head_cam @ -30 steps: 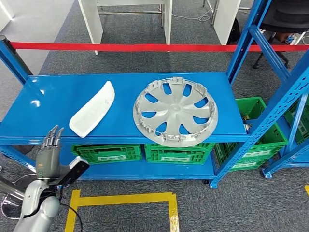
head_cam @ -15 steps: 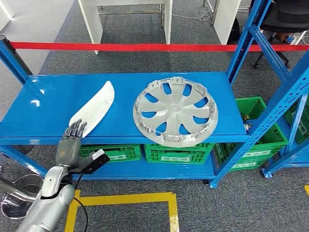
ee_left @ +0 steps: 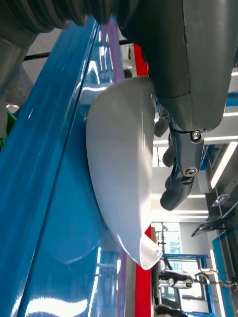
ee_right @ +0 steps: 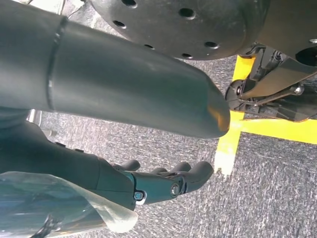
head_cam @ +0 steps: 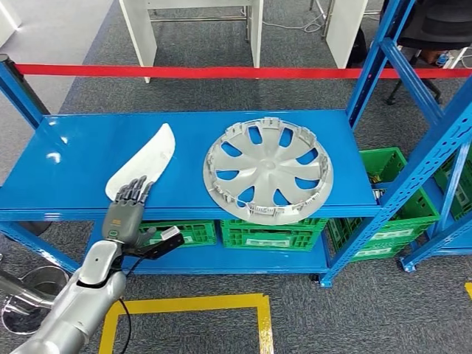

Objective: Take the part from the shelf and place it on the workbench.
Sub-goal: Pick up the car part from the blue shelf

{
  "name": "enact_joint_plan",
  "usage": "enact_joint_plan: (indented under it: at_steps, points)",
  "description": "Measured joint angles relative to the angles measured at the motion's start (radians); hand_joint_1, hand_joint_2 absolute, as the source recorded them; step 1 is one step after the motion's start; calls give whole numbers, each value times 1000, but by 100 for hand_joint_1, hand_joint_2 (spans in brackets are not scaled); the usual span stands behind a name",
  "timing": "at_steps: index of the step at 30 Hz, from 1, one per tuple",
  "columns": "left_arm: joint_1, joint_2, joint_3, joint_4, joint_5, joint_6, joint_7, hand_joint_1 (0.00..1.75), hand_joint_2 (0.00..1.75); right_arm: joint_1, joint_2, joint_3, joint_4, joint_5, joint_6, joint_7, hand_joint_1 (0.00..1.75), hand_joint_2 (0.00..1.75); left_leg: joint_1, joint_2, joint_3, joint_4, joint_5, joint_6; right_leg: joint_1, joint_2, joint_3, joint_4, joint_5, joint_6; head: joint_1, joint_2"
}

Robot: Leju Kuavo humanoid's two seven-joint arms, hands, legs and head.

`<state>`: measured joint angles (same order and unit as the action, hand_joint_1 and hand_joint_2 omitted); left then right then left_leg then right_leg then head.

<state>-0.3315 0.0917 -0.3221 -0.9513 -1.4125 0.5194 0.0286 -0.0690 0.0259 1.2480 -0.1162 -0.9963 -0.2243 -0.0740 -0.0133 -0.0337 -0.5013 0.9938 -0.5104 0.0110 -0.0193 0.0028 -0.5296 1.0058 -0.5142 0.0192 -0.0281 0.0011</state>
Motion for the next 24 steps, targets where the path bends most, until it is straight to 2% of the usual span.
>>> enact_joint_plan:
  at_steps: [8, 24]
  points:
    - [-10, 23, 0, -1, 54, 17, 13, 0, 175, 1, 0, 14, 0, -14, -1, -4, 0, 0, 0, 0, 0, 0, 0, 0, 0, 0, 0, 0, 0, 0, 0, 0]
    - [-7, 59, 102, -46, 152, 57, -13, 0, 175, 1, 0, 33, 1, -27, -3, -10, 0, 0, 0, 0, 0, 0, 0, 0, 0, 0, 0, 0, 0, 0, 0, 0]
